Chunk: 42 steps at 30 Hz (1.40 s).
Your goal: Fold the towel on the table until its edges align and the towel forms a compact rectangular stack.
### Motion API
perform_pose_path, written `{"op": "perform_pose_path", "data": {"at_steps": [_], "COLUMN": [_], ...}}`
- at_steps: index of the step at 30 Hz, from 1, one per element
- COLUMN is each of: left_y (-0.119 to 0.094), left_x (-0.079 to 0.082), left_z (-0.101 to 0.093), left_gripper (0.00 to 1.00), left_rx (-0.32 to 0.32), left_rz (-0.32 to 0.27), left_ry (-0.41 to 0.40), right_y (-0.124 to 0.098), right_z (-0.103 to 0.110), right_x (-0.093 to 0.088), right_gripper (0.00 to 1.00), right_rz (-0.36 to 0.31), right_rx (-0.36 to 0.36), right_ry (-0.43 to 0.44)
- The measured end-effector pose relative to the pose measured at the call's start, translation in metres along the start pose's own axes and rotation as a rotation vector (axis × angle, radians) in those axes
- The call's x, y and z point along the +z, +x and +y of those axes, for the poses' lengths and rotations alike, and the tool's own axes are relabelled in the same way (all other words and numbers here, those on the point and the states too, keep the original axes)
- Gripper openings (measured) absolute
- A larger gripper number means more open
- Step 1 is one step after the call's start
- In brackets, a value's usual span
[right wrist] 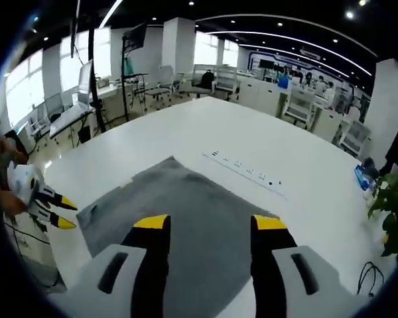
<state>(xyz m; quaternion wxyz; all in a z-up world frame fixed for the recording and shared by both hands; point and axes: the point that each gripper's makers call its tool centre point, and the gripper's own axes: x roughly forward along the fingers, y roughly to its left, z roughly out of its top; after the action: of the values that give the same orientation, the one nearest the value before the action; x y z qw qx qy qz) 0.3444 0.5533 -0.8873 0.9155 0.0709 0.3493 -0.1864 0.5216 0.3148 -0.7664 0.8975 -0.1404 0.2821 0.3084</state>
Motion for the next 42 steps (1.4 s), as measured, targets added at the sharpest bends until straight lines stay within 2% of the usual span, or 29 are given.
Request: {"op": "perform_pose_path", "data": {"at_steps": [2,4,9,11,12,16,20,23,25,28,32,37,39,42], "left_y": [0.001,0.0,0.001,0.0,-0.001,-0.004,-0.002,-0.001,0.0,0.001,0.001,0.007,0.009,0.013], "left_x": [0.0,0.003,0.007,0.009,0.009,0.011,0.004,-0.001,-0.004,-0.01,-0.007,-0.003,-0.001,0.004], "left_z": [0.003,0.005,0.004,0.006,0.006,0.004,-0.001,-0.004,-0.004,-0.006,-0.008,-0.004,-0.004,-0.002], "left_gripper": [0.28,0.28,0.28,0.28,0.28,0.28,0.28,0.28,0.28,0.27,0.27,0.26,0.24,0.24], "left_rx": [0.005,0.017,0.017,0.026,0.025,0.023,0.01,0.001,0.001,-0.005,-0.016,-0.026,-0.029,-0.032], "left_rz": [0.01,0.011,0.018,0.027,0.023,0.016,0.038,0.057,0.068,0.107,0.107,0.105,0.105,0.094], "left_ry": [0.005,0.047,0.048,0.09,0.09,0.063,0.087,0.093,0.1,0.167,0.161,0.12,0.041,0.085], "right_y": [-0.004,-0.009,-0.022,-0.026,-0.028,-0.033,-0.035,-0.038,-0.042,-0.047,-0.05,-0.049,-0.05,-0.048], "right_z": [-0.004,-0.005,-0.005,-0.004,-0.005,-0.004,-0.003,-0.002,0.001,0.005,0.014,0.033,0.04,0.047], "right_x": [-0.008,-0.013,-0.022,-0.029,-0.033,-0.044,-0.06,-0.082,-0.091,-0.103,-0.117,-0.147,-0.157,-0.171], "right_gripper": [0.47,0.47,0.46,0.45,0.44,0.41,0.4,0.39,0.39,0.39,0.34,0.29,0.24,0.21], "right_rz": [0.003,0.007,-0.017,-0.014,-0.016,-0.025,-0.032,-0.013,-0.006,0.004,0.01,0.058,0.066,0.087], "right_rx": [-0.004,-0.004,0.006,0.007,-0.001,0.021,0.037,0.053,0.052,0.064,0.074,0.099,0.109,0.116], "right_ry": [0.016,0.019,0.039,0.017,-0.011,-0.015,0.02,0.082,0.072,0.088,0.118,0.119,0.113,0.116]}}
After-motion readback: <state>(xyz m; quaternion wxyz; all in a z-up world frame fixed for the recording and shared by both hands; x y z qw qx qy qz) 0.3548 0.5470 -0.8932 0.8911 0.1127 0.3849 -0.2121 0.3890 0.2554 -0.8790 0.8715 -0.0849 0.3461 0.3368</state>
